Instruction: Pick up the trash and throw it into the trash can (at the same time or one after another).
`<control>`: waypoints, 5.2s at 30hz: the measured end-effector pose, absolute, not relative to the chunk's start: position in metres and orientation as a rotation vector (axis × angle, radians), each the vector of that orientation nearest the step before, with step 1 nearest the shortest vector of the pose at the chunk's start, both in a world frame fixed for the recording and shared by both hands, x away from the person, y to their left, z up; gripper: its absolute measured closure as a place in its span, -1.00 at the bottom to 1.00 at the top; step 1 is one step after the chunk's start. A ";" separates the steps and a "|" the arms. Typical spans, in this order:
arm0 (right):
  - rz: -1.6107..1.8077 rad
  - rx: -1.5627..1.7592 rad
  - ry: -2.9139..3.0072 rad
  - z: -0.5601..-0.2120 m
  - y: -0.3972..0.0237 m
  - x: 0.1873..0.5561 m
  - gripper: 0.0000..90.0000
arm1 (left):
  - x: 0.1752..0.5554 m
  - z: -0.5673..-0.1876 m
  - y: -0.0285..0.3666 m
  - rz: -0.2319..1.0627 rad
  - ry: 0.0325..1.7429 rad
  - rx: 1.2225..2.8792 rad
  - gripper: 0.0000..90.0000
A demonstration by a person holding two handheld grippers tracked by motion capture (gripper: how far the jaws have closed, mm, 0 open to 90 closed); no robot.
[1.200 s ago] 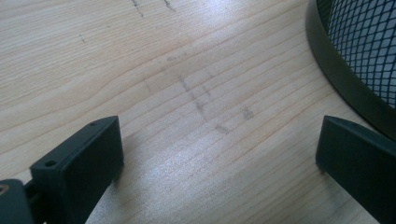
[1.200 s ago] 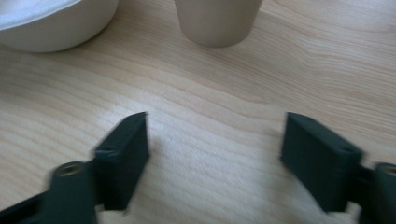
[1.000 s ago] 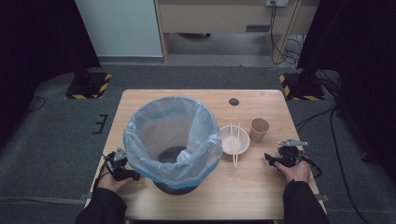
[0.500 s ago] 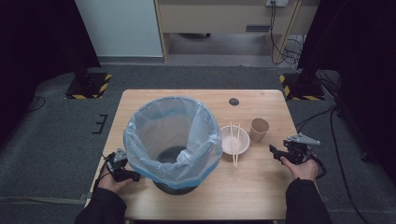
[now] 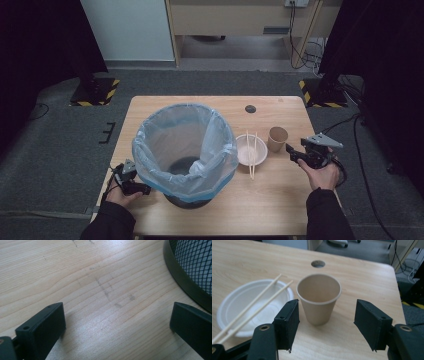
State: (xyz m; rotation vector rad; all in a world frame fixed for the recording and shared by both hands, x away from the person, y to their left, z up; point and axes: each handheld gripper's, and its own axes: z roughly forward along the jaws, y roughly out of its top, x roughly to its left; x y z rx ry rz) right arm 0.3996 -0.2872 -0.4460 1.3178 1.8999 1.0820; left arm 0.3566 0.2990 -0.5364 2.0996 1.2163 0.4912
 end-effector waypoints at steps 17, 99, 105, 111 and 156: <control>1.128 1.346 1.813 -0.412 -0.281 0.425 -0.15 | 0.356 -0.536 0.298 0.496 1.225 2.095 -1.00; 1.602 1.258 1.647 -0.338 -0.275 0.398 0.84 | 0.356 -0.536 0.296 0.500 1.235 2.090 -1.00; 1.679 1.158 1.644 -0.314 -0.266 0.384 0.83 | 0.356 -0.537 0.295 0.501 1.236 2.090 -1.00; 1.759 1.083 1.639 -0.296 -0.255 0.374 0.83 | 0.356 -0.537 0.295 0.501 1.236 2.089 -1.00; 1.881 0.706 1.999 -0.255 -0.090 0.359 0.83 | 0.356 -0.537 0.295 0.499 1.234 2.090 -1.00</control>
